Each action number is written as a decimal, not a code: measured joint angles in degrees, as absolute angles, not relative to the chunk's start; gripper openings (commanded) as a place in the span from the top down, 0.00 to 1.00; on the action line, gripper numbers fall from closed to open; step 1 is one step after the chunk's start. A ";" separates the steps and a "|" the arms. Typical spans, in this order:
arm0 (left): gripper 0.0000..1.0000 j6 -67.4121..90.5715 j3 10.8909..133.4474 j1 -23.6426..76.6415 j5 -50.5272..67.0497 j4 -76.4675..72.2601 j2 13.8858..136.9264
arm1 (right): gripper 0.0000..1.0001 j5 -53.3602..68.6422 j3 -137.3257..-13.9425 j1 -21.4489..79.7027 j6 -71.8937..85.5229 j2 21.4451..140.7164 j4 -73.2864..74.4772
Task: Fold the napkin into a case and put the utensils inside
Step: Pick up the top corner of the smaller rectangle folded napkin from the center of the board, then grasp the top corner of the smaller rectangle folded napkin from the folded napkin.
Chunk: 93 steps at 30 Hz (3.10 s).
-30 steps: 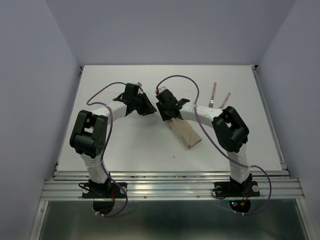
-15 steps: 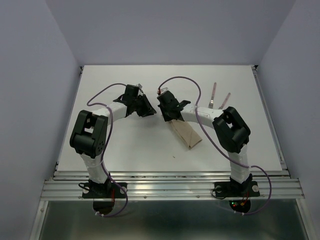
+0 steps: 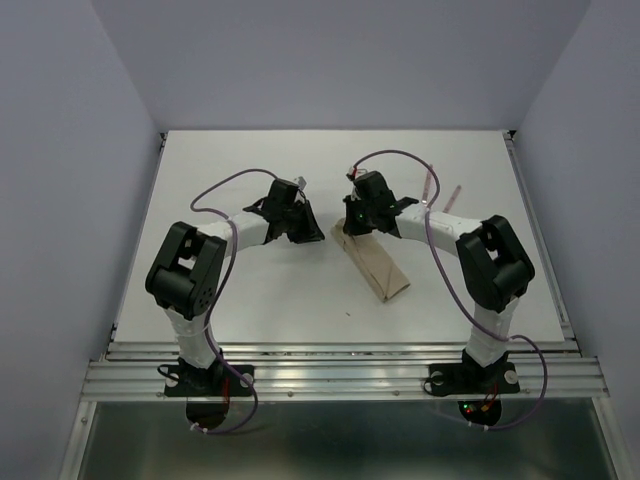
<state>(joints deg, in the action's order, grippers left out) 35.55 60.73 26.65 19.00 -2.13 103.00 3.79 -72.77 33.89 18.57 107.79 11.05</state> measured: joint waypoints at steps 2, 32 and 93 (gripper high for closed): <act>0.76 35.40 60.80 27.38 19.05 -2.35 103.13 | 0.99 5.87 -71.75 33.08 19.11 107.48 10.41; 0.77 33.43 70.43 33.32 17.54 -6.02 112.68 | 0.99 25.19 -61.10 24.84 25.78 102.13 2.92; 0.59 26.89 76.64 43.94 -1.43 7.18 111.92 | 0.99 25.54 -54.35 17.63 32.21 101.03 -1.78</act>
